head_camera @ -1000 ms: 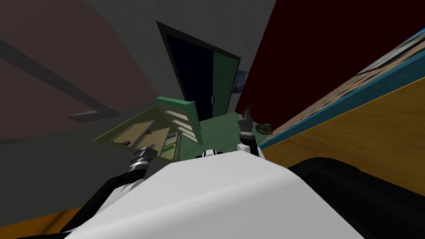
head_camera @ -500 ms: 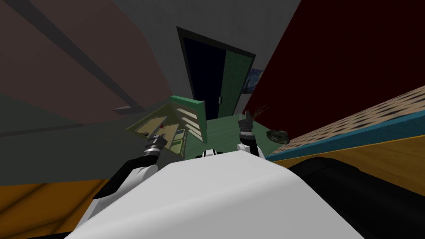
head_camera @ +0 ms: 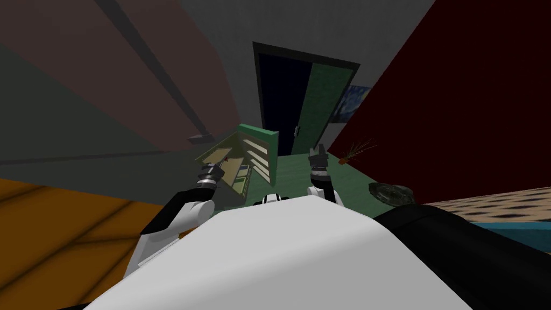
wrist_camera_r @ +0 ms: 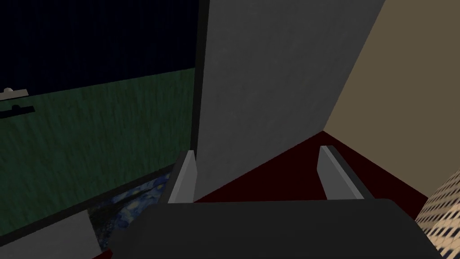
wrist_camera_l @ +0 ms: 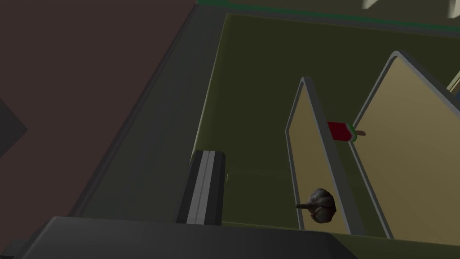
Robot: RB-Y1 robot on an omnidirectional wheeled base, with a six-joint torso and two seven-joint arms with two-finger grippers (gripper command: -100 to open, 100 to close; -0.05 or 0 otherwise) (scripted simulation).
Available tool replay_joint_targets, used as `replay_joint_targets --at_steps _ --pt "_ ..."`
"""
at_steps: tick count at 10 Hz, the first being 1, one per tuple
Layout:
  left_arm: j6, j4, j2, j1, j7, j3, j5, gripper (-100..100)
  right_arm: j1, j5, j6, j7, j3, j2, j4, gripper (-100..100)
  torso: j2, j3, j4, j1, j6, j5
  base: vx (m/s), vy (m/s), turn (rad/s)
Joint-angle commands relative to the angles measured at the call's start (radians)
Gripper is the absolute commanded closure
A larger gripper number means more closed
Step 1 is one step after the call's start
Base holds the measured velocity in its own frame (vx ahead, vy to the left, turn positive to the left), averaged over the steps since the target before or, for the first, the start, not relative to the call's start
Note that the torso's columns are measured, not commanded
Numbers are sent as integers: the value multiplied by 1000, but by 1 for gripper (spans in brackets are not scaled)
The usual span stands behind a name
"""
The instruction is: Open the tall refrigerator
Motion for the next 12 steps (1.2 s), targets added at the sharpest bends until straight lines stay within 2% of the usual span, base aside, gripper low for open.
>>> replay_joint_targets --at_steps 1,2,3,4,7,12 --pt "83 -78 -30 -90 -24 -57 -77 100 0 0 0 0 0 0 0 0 -2 -2 -1 1 0 1 52 45 312" --pt "110 -111 -30 -97 -24 -57 -92 100 0 0 0 0 0 0 0 0 1 0 0 -3 2 0 17 8 20" --pt "104 -103 -25 -91 -20 -46 -76 100 0 0 0 0 0 0 0 0 3 2 1 -5 2 -1 7 2 -11" --pt "116 -78 -12 -94 -17 -43 -78 -100 0 0 0 0 0 0 0 0 4 2 1 -4 1 -1 16 -24 23" --pt "133 -4 16 -107 -5 -27 -83 -100 0 0 0 0 0 0 0 0 -1 -1 -1 -3 1 -1 51 -81 45" --pt "174 65 36 -153 27 15 -102 -100 0 0 0 0 1 1 0 0 -1 -1 0 -3 1 0 114 -220 97"
